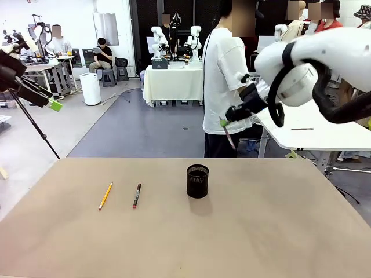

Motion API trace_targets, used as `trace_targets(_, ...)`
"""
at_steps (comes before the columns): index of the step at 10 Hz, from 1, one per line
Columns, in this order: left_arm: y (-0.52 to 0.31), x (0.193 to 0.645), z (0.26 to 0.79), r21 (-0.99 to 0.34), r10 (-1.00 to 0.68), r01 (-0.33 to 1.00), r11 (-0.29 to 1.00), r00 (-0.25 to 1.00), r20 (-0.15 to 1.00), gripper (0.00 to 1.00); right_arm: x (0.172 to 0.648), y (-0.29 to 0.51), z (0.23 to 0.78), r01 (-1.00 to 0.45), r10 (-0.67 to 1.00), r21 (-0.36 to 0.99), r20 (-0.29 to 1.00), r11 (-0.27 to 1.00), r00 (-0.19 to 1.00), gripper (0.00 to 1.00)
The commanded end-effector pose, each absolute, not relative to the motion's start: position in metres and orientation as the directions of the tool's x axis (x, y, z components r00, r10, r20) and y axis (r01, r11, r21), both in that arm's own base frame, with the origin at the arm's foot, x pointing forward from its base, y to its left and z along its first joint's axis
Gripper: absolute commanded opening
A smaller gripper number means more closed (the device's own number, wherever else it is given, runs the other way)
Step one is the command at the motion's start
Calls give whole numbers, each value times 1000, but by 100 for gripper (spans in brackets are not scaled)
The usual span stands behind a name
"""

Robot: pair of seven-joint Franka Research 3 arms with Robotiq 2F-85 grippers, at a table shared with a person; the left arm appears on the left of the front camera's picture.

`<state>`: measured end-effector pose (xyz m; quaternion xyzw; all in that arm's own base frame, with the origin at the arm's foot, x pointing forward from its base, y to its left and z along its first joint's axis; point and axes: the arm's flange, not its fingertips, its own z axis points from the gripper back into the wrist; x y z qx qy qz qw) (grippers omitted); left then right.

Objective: Place the pens into the pen holder.
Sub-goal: Pick up a writing instrument from the table and place it into the Pen holder.

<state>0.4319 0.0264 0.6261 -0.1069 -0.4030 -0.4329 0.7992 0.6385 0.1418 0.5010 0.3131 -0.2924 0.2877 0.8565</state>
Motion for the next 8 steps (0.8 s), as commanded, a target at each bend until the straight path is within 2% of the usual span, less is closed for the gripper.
trace_targets(1, 27, 432, 625, 178, -602, 783, 596, 289, 745, 100, 626, 125, 502, -908, 282, 326, 874, 262, 395, 0)
trace_targets(2, 27, 432, 625, 178, -602, 783, 596, 289, 745, 100, 617, 127, 506, -948, 245, 243, 925, 206, 290, 0)
trace_targets(3, 27, 432, 625, 178, -602, 783, 596, 289, 745, 100, 612, 127, 508, -961, 239, 209, 938, 183, 249, 0)
trace_targets(4, 27, 432, 625, 178, -602, 783, 596, 289, 745, 100, 610, 127, 507, -949, 285, 208, 919, 238, 273, 0)
trace_targets(5, 27, 432, 625, 178, -602, 783, 596, 289, 745, 100, 628, 147, 530, -917, 275, 221, 907, 331, 318, 0)
trace_targets(7, 27, 432, 625, 178, -602, 783, 596, 289, 745, 100, 628, 147, 530, -917, 275, 221, 907, 331, 318, 0)
trace_targets(8, 27, 432, 625, 178, -602, 783, 596, 289, 745, 100, 625, 137, 522, -939, 272, 198, 922, 281, 276, 0)
